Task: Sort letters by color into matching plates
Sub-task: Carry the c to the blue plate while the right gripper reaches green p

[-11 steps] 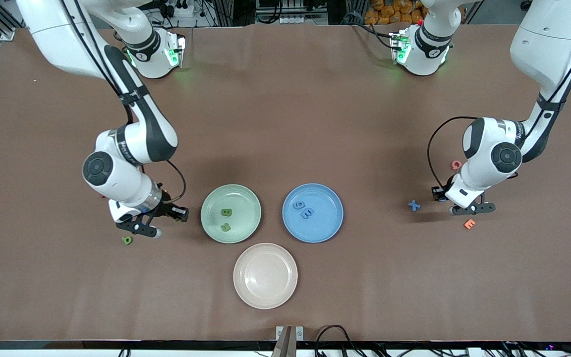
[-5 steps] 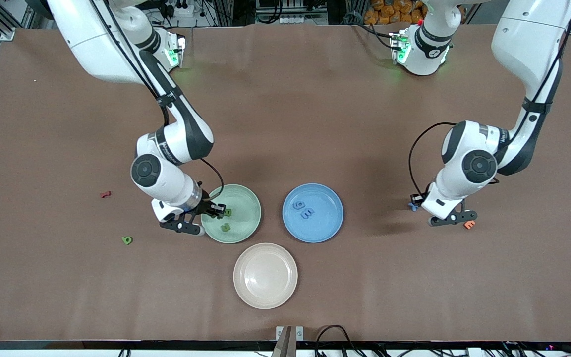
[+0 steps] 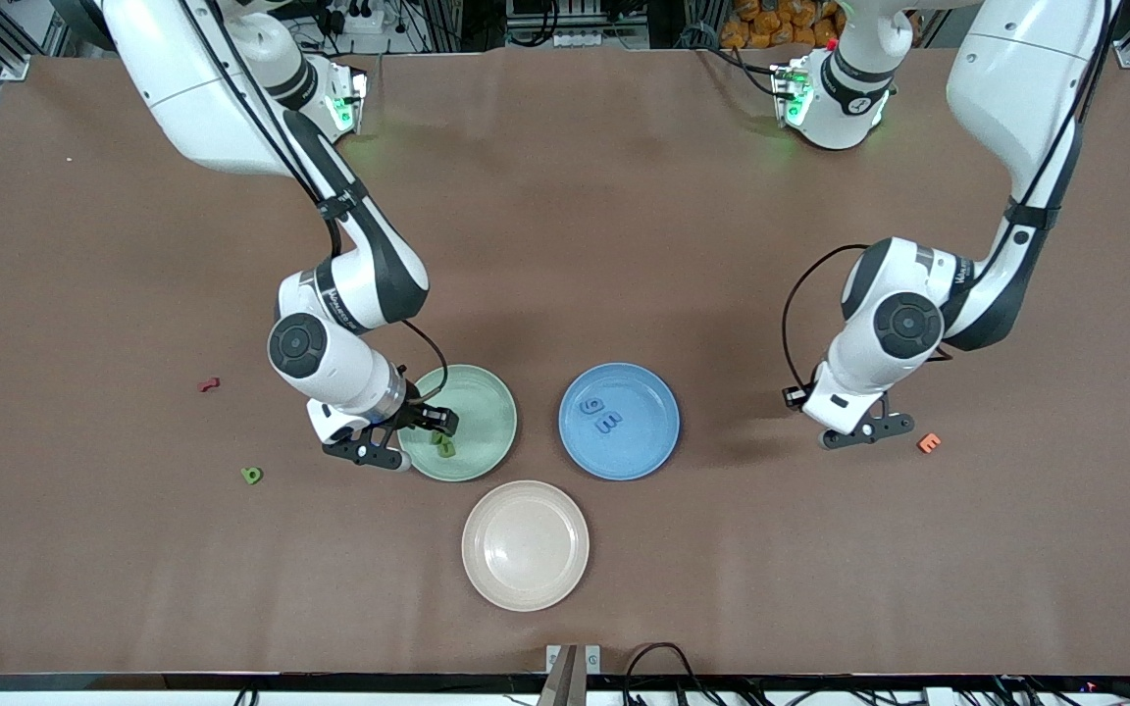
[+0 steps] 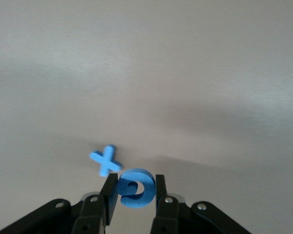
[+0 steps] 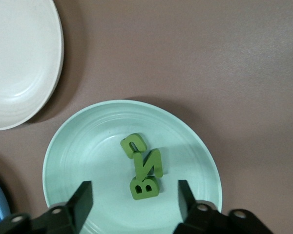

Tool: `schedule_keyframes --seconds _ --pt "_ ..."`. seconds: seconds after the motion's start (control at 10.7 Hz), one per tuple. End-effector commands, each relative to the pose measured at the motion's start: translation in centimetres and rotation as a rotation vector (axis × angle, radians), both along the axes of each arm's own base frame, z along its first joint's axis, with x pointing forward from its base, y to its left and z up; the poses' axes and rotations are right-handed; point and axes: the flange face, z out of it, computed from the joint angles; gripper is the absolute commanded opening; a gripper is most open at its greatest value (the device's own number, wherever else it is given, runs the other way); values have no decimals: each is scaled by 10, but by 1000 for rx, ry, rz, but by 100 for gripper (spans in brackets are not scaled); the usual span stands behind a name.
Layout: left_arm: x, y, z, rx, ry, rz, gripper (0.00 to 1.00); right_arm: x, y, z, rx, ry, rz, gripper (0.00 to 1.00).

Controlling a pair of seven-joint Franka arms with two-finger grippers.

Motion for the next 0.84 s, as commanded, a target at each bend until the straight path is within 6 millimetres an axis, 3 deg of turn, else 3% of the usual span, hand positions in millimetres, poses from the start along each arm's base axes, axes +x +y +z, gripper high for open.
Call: schedule_keyframes --seconds 0.0,0.19,0.47,0.75 --pt "3 -54 1 -45 3 67 0 9 -12 4 -51 -8 50 100" --pt "4 -101 2 -68 -17 126 0 19 -47 4 -84 -22 166 100" --pt "-5 -142 3 -82 -30 192 0 41 -127 5 -101 -62 367 100" --pt "-4 -202 4 -150 -35 264 0 54 -192 7 -121 -118 629 100"
